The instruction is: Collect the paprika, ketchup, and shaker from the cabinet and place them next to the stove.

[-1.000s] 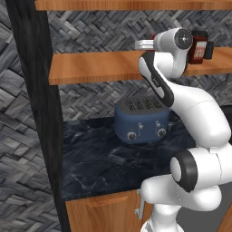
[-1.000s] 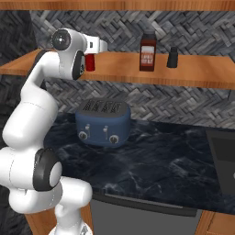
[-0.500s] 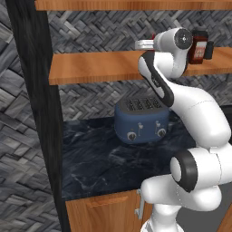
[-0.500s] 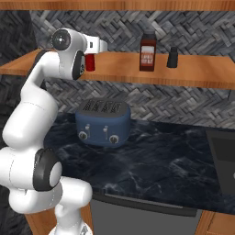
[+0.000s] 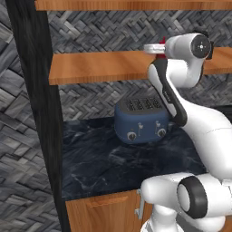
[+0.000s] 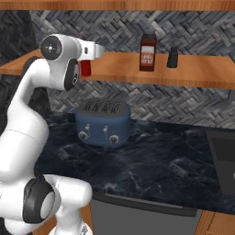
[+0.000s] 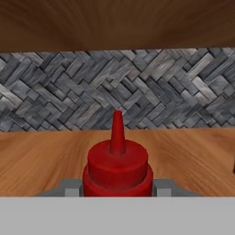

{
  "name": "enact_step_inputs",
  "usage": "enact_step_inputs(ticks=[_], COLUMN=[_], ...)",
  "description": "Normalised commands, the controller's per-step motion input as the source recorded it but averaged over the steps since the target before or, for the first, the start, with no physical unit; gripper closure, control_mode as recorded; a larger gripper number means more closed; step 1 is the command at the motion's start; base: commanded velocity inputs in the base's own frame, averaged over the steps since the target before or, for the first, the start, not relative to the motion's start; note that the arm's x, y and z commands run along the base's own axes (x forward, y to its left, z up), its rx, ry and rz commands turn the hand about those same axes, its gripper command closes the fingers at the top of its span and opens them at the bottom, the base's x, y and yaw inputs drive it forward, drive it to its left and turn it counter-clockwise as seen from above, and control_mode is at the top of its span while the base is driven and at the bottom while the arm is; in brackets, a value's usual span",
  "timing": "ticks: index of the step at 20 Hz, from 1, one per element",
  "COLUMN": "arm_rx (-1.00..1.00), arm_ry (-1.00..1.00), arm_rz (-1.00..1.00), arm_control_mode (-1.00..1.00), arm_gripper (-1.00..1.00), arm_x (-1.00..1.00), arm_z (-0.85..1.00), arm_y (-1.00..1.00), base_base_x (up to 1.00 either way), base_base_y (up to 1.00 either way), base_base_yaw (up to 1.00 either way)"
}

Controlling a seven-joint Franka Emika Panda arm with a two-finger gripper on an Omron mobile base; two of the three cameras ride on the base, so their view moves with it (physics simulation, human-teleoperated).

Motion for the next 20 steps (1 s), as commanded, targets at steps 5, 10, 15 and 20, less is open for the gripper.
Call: enact_step_inputs(ticks=[5,10,15,20], arm_rx=[0.00,0.00,-0.02,-0.01], arm_ry=[-0.03,0.00,0.00,0.00], arm_rz=[-0.01,-0.05,-0.08,-0.08], arm_control_mode=[-1.00,-1.00,-1.00,-1.00], arm_gripper=[1.00,1.00,1.00,1.00], arm_x=[-1.00,-1.00,-0.93,-0.86], arm_z=[0.02,0.10,0.25,0.12], arm_y=[-0.14,-0.08,0.00,0.00], base_base_x=[0.00,0.00,0.00,0.00], base_base_y=[0.00,0.00,0.00,0.00], base_base_yaw=[0.00,0.00,0.00,0.00])
